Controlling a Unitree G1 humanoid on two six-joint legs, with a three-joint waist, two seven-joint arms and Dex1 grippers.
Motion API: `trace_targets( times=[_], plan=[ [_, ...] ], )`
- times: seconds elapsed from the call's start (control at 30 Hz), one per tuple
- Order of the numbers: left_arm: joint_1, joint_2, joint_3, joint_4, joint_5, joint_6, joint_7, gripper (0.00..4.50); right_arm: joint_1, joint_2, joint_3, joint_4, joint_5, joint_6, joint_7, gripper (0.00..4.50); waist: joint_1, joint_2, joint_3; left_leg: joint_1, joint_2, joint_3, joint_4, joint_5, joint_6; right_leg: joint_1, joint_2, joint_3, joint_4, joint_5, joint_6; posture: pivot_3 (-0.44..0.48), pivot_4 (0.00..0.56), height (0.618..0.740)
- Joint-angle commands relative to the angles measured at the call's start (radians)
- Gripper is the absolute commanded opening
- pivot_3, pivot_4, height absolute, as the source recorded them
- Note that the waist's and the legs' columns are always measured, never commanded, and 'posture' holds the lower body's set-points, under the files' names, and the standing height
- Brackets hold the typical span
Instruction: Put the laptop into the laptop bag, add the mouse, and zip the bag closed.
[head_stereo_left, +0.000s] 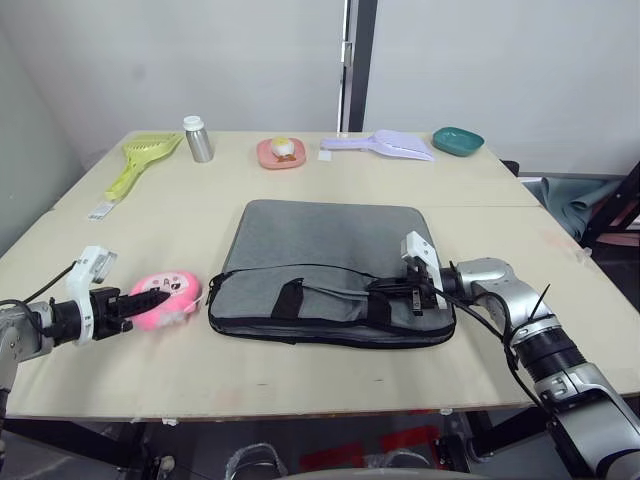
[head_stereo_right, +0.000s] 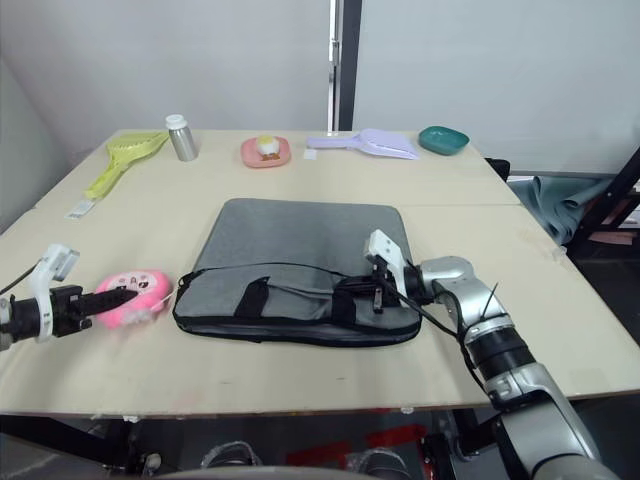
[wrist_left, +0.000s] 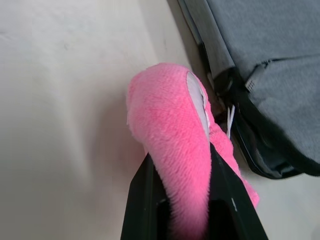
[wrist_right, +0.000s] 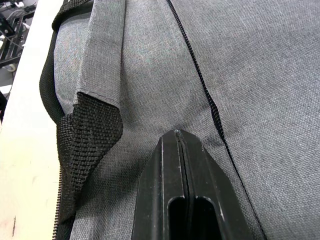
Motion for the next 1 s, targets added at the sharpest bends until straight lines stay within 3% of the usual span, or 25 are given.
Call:
trace_targets(
  times=[0.03, 0.27, 0.63, 0.73, 0.83, 1.0],
  plan=[
    [0.067, -0.02, 0.031, -0.095, -0.041, 0.049, 0.028, 0.21, 0.061, -0.038, 0.07, 0.123, -0.1, 0.061, -0.032, 0.0, -0.003, 0.0, 0.0, 0.0, 0.0, 0.001, 0.0, 0.0, 0.0, 0.0, 0.0, 0.0, -0.001, 0.0, 0.0, 0.0, 0.15, 0.74],
    [0.131, -0.107, 0.085, -0.19, -0.133, 0.152, 0.123, 0.21, 0.071, -0.041, 0.079, 0.111, -0.103, 0.067, -0.032, 0.0, 0.0, 0.001, -0.001, 0.001, 0.0, 0.001, -0.002, 0.0, 0.0, 0.0, 0.0, 0.001, -0.002, 0.0, 0.0, 0.0, 0.15, 0.74],
    [0.35, -0.082, 0.107, -0.217, -0.187, 0.155, 0.05, 0.21, 0.063, -0.03, 0.087, 0.111, -0.102, 0.067, -0.035, 0.0, -0.004, 0.001, -0.002, 0.001, -0.001, 0.002, -0.005, 0.0, 0.0, 0.001, 0.0, 0.001, -0.005, -0.002, 0.003, 0.0, 0.15, 0.74],
    [0.391, -0.112, 0.12, -0.304, -0.274, 0.198, 0.037, 0.21, 0.062, -0.026, 0.093, 0.108, -0.102, 0.067, -0.035, 0.0, -0.004, 0.001, -0.002, 0.001, -0.001, 0.002, -0.007, 0.0, 0.0, 0.001, 0.0, 0.001, -0.006, -0.002, 0.003, 0.0, 0.15, 0.74],
    [0.434, -0.106, 0.083, -0.389, -0.27, 0.151, 0.019, 0.21, 0.058, -0.024, 0.094, 0.109, -0.101, 0.069, -0.036, 0.0, -0.005, 0.001, -0.002, 0.001, 0.0, 0.002, -0.007, 0.0, 0.0, 0.0, 0.0, 0.001, -0.006, -0.002, 0.003, 0.0, 0.15, 0.74],
    [0.461, -0.046, -0.049, -0.461, -0.153, 0.027, 0.021, 0.21, 0.053, -0.025, 0.096, 0.107, -0.102, 0.068, -0.032, 0.0, -0.004, 0.001, -0.002, 0.001, 0.0, 0.002, -0.01, 0.0, 0.0, -0.001, 0.0, 0.001, -0.007, -0.006, 0.009, 0.0, 0.15, 0.74]
  ],
)
